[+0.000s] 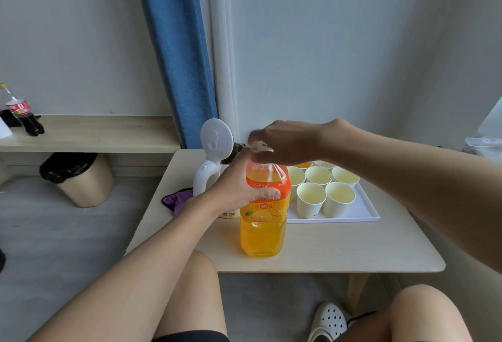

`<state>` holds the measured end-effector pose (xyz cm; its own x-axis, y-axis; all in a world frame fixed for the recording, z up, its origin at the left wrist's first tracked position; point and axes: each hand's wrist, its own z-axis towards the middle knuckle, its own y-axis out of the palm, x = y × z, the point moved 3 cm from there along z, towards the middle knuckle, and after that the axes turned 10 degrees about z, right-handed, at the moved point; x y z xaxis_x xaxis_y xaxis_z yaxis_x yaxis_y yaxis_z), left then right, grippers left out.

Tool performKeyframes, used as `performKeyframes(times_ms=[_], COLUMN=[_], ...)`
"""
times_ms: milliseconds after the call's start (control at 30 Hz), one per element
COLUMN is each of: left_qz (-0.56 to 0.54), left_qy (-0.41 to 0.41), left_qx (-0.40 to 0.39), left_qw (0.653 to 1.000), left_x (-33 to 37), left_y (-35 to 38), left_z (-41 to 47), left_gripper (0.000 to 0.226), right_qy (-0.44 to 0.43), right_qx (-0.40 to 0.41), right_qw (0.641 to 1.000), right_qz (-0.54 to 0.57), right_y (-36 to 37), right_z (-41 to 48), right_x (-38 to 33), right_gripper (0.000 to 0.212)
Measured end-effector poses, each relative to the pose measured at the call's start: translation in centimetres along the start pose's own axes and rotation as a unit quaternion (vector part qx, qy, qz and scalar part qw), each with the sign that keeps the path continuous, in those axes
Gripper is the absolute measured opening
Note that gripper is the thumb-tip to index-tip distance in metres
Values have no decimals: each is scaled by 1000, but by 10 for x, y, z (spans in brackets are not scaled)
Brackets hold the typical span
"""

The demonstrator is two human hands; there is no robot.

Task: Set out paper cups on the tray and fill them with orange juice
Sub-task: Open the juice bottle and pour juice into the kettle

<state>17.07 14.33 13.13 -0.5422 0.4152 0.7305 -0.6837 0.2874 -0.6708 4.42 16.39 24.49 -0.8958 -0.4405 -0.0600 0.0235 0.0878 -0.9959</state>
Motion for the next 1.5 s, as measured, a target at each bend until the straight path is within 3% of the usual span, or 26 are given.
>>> performKeyframes(times_ms=[67, 200, 367, 533, 733, 800, 1000, 1167, 1333, 1400, 1500], left_qz=[-1, 5, 1, 17, -5, -8, 7, -3, -68, -68, -51], left_qy=[6, -4, -12, 3, -1, 3, 2, -21, -76, -72, -42], left_qx=[0, -4, -14, -1, -20, -14, 3, -10, 49, 60, 110], left_qw=[1000, 1000, 1000, 1000, 1000, 1000, 1000, 1000, 994, 993, 992], left_x=[0, -3, -4, 0, -3, -3, -2, 1, -3, -1, 25], left_y=[1, 2, 2, 2, 2, 3, 1, -1, 15, 22, 17], left_z=[0, 2, 2, 2, 2, 3, -1, -8, -29, -32, -18], left_gripper=[77, 86, 90, 89, 78, 77, 93, 90, 131, 141, 134], right_qy=[-5, 30, -72, 23, -90, -90, 99, 72, 141, 167, 189], right_qx=[-5, 87, 71, 134, 129, 134, 152, 131, 167, 194, 243], right_qw=[1000, 993, 987, 983, 968, 961, 976, 988, 971, 963, 949], right_qz=[3, -71, -128, -124, -194, -226, -120, -43, 92, 82, 61], right_y=[1, 9, 7, 19, 7, 8, 18, 21, 21, 12, -15], right_z=[-3, 5, 3, 14, 6, 8, 9, -1, -9, -13, -17], right_x=[1, -6, -3, -11, 3, 2, -9, -10, -6, -3, -4], right_gripper=[39, 48, 40, 32, 61, 64, 46, 35, 38, 37, 40])
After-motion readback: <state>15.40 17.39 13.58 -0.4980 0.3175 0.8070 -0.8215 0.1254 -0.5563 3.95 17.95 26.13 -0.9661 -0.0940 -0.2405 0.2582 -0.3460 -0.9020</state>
